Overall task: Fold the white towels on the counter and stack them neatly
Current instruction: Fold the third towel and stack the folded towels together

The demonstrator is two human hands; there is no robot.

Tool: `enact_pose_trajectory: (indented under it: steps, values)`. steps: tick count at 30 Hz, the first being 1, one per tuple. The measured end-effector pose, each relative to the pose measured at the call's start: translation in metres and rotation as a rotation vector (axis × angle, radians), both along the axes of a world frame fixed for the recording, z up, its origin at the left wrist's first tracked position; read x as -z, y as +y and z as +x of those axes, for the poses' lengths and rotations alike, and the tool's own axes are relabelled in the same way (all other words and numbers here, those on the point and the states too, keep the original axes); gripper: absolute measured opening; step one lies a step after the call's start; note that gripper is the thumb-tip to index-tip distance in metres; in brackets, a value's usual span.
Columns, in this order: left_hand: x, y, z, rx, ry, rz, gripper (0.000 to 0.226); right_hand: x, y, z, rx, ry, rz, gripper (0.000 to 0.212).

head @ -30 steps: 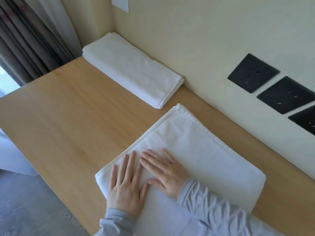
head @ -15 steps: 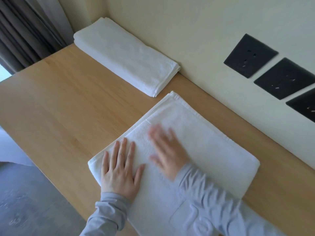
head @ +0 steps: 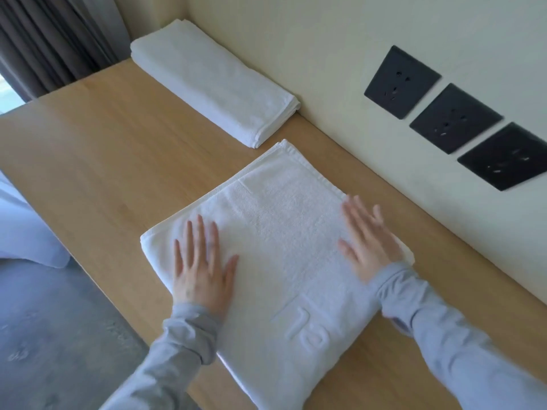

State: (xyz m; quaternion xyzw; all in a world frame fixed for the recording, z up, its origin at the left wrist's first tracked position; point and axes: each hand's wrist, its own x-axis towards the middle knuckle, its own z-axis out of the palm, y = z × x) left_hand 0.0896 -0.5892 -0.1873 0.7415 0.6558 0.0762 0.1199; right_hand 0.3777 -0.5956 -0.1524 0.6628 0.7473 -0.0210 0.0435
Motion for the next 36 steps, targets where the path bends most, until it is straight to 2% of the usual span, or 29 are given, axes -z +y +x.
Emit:
enact_pose_trajectory:
  steps: [2, 4, 6, 12, 13, 15, 16, 18, 19, 21, 22, 24, 26, 30, 33, 36]
  values:
    - [-0.007, -0.043, 0.033, 0.029, -0.047, -0.027, 0.075, 0.010, -0.031, -0.044, -0.217, 0.101, 0.040, 0.059]
    - [-0.007, -0.079, 0.056, 0.053, -0.060, -0.087, 0.077, 0.022, -0.062, -0.072, -0.373, 0.124, -0.022, 0.054]
    - [-0.001, -0.095, 0.059, 0.034, -0.045, -0.141, 0.079, 0.026, -0.069, -0.062, -0.387, 0.089, -0.081, 0.055]
    - [0.009, -0.100, 0.053, 0.044, -0.052, -0.161, 0.075, 0.024, -0.041, 0.052, -0.004, -0.080, -0.206, 0.071]
    - [0.007, -0.101, 0.053, 0.047, -0.064, -0.153, 0.075, 0.026, -0.034, 0.065, 0.051, -0.048, -0.224, 0.073]
    - [0.003, -0.102, 0.052, 0.012, -0.135, -0.082, 0.075, 0.026, -0.015, 0.074, 0.260, 0.232, -0.229, 0.070]
    - [0.001, -0.102, 0.051, -0.067, -0.217, -0.045, 0.073, 0.025, -0.002, 0.074, 0.380, 0.419, -0.214, 0.067]
    - [-0.006, -0.098, 0.046, -0.381, -0.432, 0.009, 0.072, 0.024, 0.027, 0.066, 0.561, 0.712, -0.163, 0.058]
    - [-0.009, -0.095, 0.042, -0.583, -0.534, 0.002, 0.072, 0.024, 0.040, 0.062, 0.606, 0.757, -0.158, 0.055]
    - [-0.017, -0.082, 0.032, -0.969, -0.730, -0.130, 0.067, 0.026, 0.061, 0.053, 0.631, 0.728, -0.214, 0.056]
    - [-0.018, -0.074, 0.025, -1.074, -0.812, -0.176, 0.057, 0.026, 0.070, 0.049, 0.629, 0.715, -0.250, 0.060]
    - [-0.011, -0.063, 0.014, -1.094, -0.897, -0.201, 0.025, 0.024, 0.085, 0.041, 0.609, 0.701, -0.315, 0.067]
    - [-0.005, -0.056, 0.006, -1.098, -0.909, -0.235, 0.044, 0.023, 0.096, 0.035, 0.601, 0.651, -0.381, 0.077]
    - [-0.001, -0.046, 0.004, -1.159, -0.955, -0.295, 0.049, 0.020, 0.107, 0.028, 0.606, 0.551, -0.468, 0.088]
    - [-0.005, -0.044, 0.006, -1.122, -0.931, -0.194, 0.046, 0.009, 0.101, 0.029, 0.590, 0.622, -0.414, 0.091]
    - [-0.019, -0.040, 0.002, -0.940, -0.889, -0.094, 0.050, -0.010, 0.073, 0.034, 0.580, 0.741, -0.331, 0.077]
